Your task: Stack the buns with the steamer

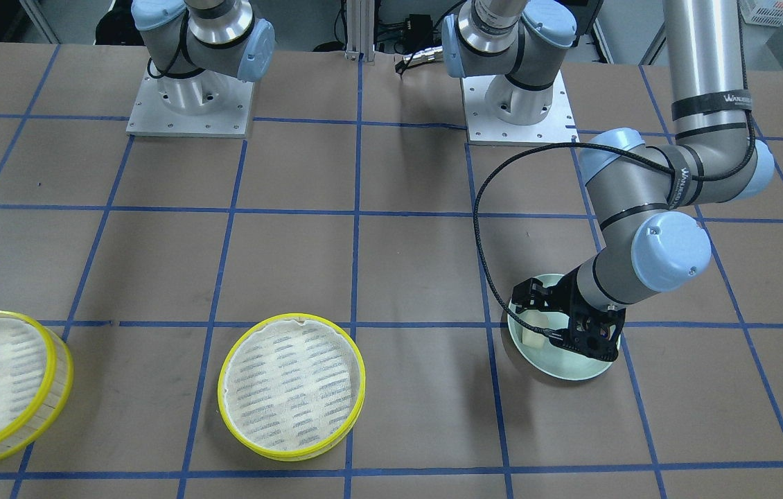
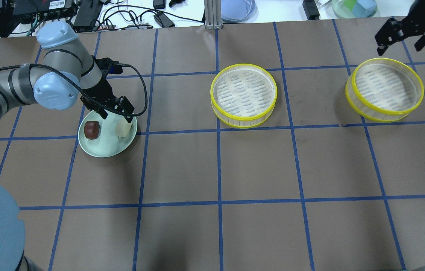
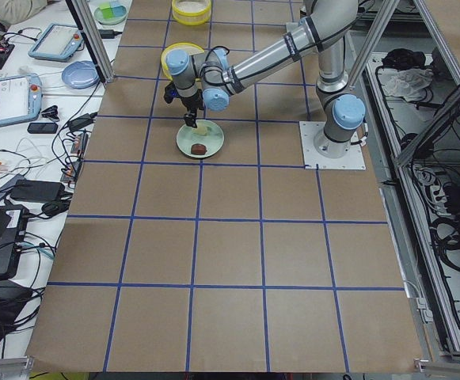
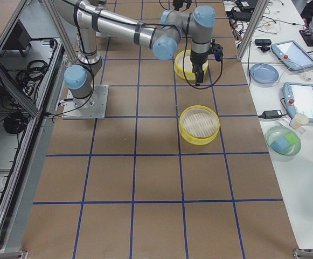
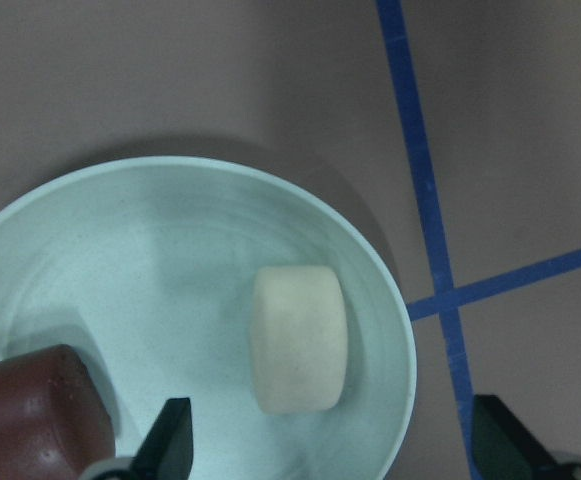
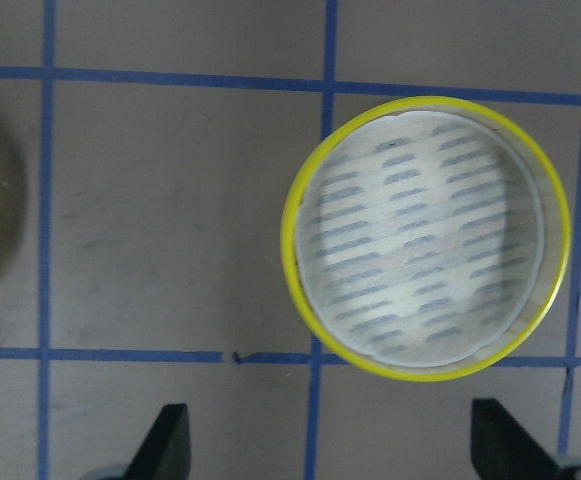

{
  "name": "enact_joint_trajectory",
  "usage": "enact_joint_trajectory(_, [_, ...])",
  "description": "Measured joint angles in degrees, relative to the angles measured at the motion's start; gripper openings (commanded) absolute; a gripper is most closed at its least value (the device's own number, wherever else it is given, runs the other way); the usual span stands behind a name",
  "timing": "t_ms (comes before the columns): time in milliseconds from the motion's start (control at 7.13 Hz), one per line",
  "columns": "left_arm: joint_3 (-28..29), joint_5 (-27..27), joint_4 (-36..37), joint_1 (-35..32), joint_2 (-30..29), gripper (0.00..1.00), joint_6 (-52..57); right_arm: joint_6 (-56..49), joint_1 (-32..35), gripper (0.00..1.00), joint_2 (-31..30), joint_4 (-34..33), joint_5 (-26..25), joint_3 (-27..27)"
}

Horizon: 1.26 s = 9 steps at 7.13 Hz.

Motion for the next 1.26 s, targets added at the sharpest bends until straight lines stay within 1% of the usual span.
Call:
enact_joint_trajectory(140, [0.0,0.1,0.1,0.4,-1.3,0.25,1.1,-3.6,-2.5,1.00,3.6,-3.6,0.0,-0.6])
enact_joint_trajectory(280, [0.0,0.3,0.2,0.5,-2.4,0.00,1.7,-5.8,-4.0,1.00,6.6,-6.9,-0.1,-1.0])
enact_joint_trajectory(561, [0.1,0.2,-0.2,0.6,-3.7,0.00,0.0,-10.0,-6.6,1.00,11.4,-12.0,-0.2,-1.1])
enact_joint_trajectory(841, [1.2,-0.3,-0.2,0.5,-3.0,0.00,-2.9,-13.6,-9.2,0.95,15.9,-15.9,0.1,-1.1])
enact_joint_trajectory(981, [2.8,-0.5,-0.1,0.0,-1.9,0.00,-6.0,-14.4,-9.9,0.76,17.3,-16.9,0.3,-1.1])
enact_joint_trajectory(1121, [5.7,-1.6,-1.0,-1.5,-0.6,0.00,-11.6,-15.1,-10.3,0.76,18.3,-17.6,0.2,-1.1])
enact_joint_trajectory(1262, [8.6,-3.9,-1.9,-3.8,0.5,0.00,-18.4,-16.1,-10.7,0.74,19.1,-17.9,0.0,-1.1])
